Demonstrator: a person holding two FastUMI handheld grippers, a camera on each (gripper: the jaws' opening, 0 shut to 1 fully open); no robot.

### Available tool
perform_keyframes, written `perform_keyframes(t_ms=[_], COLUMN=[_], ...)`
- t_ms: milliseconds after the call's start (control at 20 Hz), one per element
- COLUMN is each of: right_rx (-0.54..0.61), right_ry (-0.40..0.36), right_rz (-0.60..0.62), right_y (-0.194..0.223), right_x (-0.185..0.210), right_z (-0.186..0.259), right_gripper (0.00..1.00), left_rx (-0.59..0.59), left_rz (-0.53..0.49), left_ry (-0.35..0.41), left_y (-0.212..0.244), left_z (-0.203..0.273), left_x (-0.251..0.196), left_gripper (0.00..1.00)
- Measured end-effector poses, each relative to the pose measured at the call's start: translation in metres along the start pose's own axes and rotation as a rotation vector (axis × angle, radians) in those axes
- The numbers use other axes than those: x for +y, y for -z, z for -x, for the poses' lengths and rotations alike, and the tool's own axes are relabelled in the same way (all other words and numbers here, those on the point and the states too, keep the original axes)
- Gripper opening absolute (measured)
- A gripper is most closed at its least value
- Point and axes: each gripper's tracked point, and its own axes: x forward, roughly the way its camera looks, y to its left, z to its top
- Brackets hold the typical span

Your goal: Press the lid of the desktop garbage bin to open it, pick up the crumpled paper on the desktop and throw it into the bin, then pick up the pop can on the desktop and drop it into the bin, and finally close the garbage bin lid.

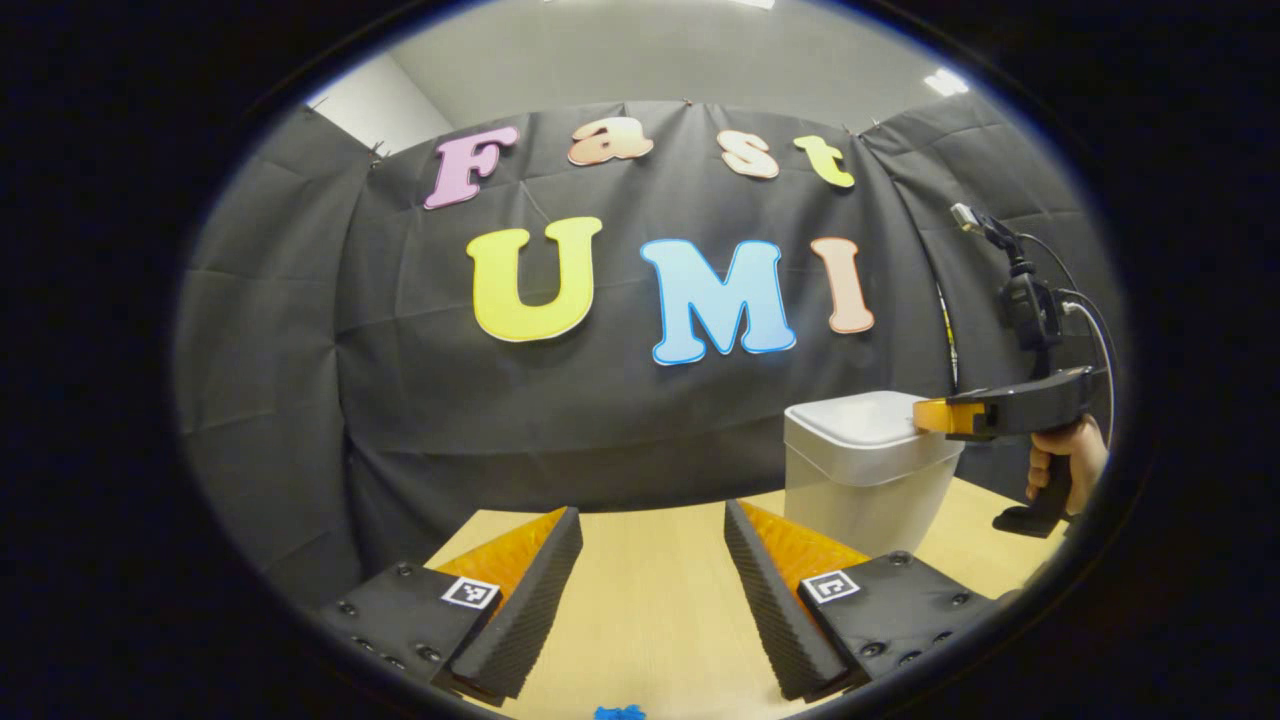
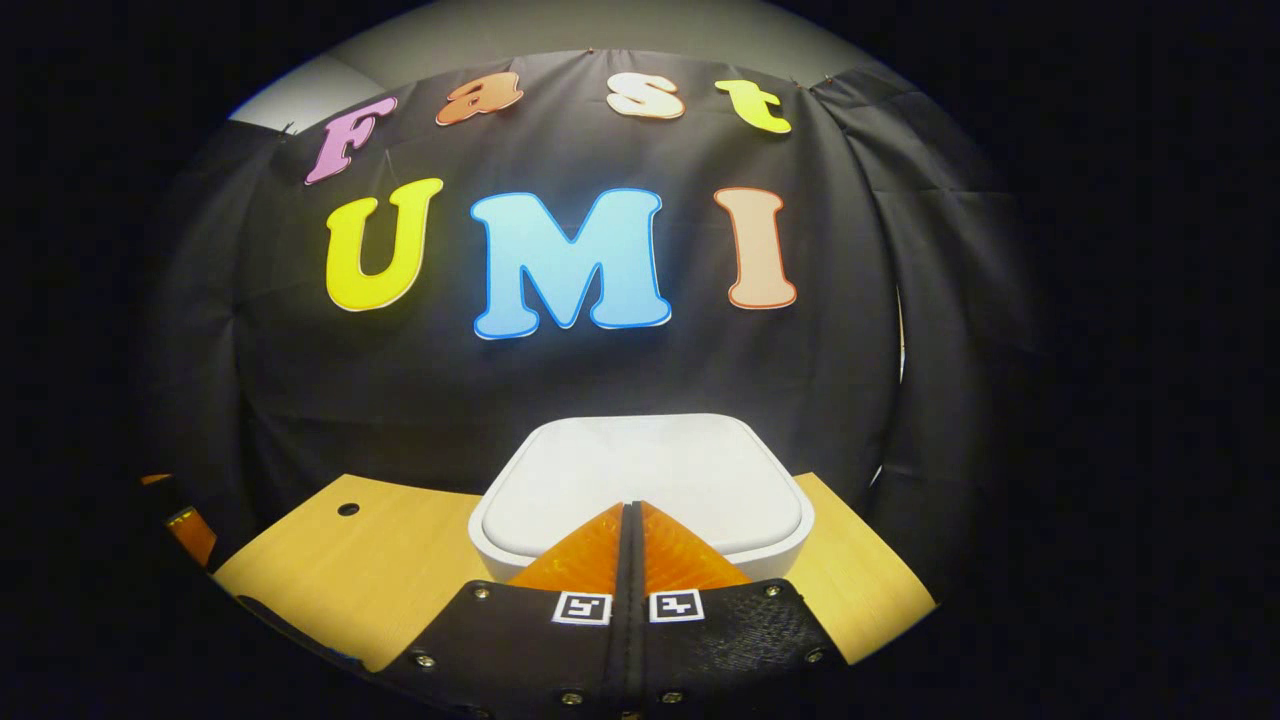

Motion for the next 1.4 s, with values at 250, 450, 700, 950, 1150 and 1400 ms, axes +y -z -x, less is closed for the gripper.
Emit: perform_keyframes(t_ms=[250,450,700,950,1150,1400], right_rx=[0.024,0.011,-0.067,-0.200,-0.218,-0.221], right_ry=[-0.012,-0.012,-0.031,-0.024,-0.030,-0.036], right_rz=[0.038,0.062,0.037,0.053,0.067,0.069], right_y=[0.004,0.000,-0.027,-0.079,-0.086,-0.080], right_x=[0.000,-0.001,0.003,0.004,0.008,0.015], right_z=[-0.001,0.000,0.006,0.018,0.025,0.034], right_gripper=[0.00,0.00,0.00,0.00,0.00,0.00], left_rx=[0.000,-0.006,-0.018,-0.014,-0.019,-0.020], left_rz=[0.003,0.002,0.000,0.025,0.034,0.037], left_ry=[0.010,0.027,0.013,-0.012,-0.026,-0.040], left_y=[0.000,-0.002,-0.007,-0.004,-0.007,-0.005], left_z=[-0.004,-0.004,0.002,0.010,0.015,0.021], left_x=[-0.006,-0.014,-0.009,-0.002,0.001,0.006], left_gripper=[0.87,0.87,0.87,1.00,0.87,0.87])
